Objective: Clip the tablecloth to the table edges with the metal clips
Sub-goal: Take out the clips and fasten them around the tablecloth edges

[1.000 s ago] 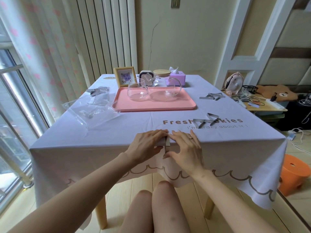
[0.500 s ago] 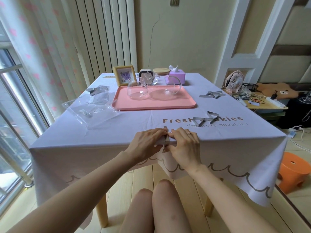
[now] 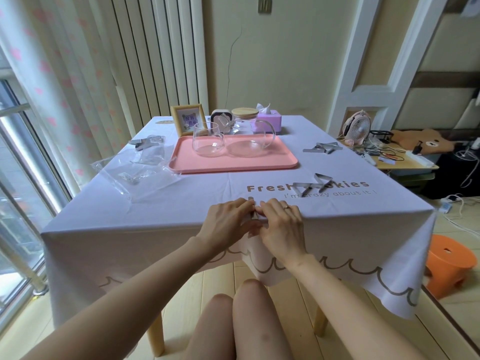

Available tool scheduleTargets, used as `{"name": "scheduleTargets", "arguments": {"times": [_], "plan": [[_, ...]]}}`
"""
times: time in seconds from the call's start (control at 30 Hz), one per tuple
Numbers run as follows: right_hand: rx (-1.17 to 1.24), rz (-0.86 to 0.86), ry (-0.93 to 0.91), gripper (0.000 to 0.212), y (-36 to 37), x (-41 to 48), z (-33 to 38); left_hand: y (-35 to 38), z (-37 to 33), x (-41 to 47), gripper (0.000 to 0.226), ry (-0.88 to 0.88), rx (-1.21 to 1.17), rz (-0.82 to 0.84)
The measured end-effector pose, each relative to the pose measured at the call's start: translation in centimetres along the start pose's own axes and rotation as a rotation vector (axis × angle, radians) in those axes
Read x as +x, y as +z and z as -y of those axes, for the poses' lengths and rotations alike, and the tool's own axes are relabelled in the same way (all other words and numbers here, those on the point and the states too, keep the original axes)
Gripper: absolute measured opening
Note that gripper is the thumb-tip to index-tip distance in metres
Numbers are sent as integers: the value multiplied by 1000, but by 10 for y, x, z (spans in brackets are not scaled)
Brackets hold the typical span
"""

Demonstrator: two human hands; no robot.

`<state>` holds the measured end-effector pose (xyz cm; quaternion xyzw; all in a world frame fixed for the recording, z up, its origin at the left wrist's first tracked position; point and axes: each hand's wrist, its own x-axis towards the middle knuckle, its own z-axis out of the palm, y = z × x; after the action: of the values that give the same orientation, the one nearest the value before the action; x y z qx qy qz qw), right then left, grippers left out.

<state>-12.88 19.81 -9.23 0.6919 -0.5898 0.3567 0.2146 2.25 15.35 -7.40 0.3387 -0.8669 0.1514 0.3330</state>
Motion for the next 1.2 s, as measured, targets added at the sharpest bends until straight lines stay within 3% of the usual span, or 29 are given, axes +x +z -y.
{"name": "scheduleTargets", "arguments": {"times": [0.43, 0.53, 0.63, 0.7, 0.8, 0.93, 1.07, 1.2], "plan": [[-10, -14, -41, 17, -3, 0, -1, 0, -4, 1, 48, -18, 5, -12], [25, 133, -51, 33, -10, 5, -4, -3, -5, 2, 47, -29, 20, 6], [294, 370, 97, 37, -27, 19, -17, -6, -6, 4, 48, -32, 25, 26], [453, 300, 258, 26, -35, 27, -31, -5, -5, 4, 45, -29, 25, 51], [199, 174, 384, 27, -35, 40, -61, -5, -4, 5, 38, -15, 14, 99], [-51, 401, 398, 37, -27, 54, -82, -17, -3, 17, 40, -96, -11, 278], [1, 322, 370, 12, -26, 57, -80, -18, -10, 22, 34, -106, -92, 185], [72, 199, 317, 14, -31, 44, -87, -4, -29, 32, 30, -124, -159, 200]]}}
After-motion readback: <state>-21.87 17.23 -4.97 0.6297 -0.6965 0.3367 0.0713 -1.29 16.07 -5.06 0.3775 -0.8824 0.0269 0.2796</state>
